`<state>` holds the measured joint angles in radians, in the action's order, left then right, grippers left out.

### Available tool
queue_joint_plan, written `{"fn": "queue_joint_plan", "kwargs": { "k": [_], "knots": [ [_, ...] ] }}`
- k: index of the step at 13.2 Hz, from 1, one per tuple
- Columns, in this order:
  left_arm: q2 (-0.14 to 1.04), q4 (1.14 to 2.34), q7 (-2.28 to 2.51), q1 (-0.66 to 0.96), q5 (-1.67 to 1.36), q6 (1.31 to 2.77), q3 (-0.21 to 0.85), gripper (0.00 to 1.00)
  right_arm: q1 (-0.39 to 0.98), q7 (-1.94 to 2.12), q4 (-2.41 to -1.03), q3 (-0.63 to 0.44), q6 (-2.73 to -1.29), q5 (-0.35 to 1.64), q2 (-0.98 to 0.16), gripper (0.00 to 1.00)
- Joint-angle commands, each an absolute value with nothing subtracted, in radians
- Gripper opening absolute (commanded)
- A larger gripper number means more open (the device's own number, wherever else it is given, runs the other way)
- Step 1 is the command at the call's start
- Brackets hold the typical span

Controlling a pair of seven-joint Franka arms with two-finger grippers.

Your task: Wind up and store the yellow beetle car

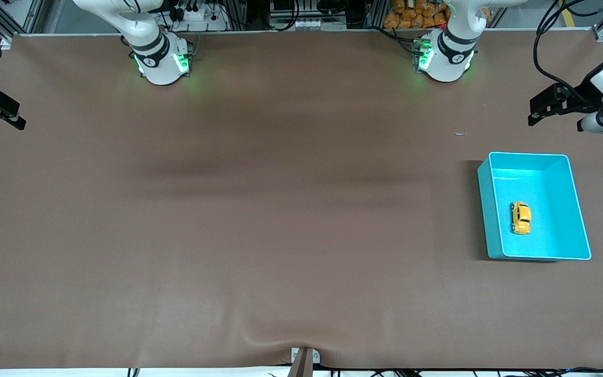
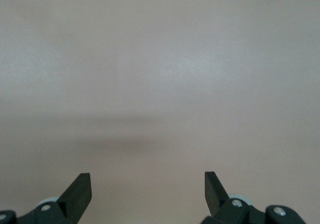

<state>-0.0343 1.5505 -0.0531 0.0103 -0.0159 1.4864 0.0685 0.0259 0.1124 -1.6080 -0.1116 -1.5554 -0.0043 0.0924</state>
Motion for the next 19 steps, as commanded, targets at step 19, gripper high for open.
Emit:
{"fn": "queue_joint_plan", "kwargs": {
  "k": [19],
  "knots": [
    [-0.012, 1.491, -0.055, 0.014, -0.021, 1.470, 0.077, 1.00, 0.012, 0.124, -1.600, -0.101, -1.548, -0.015, 0.095, 1.00]
  ]
}}
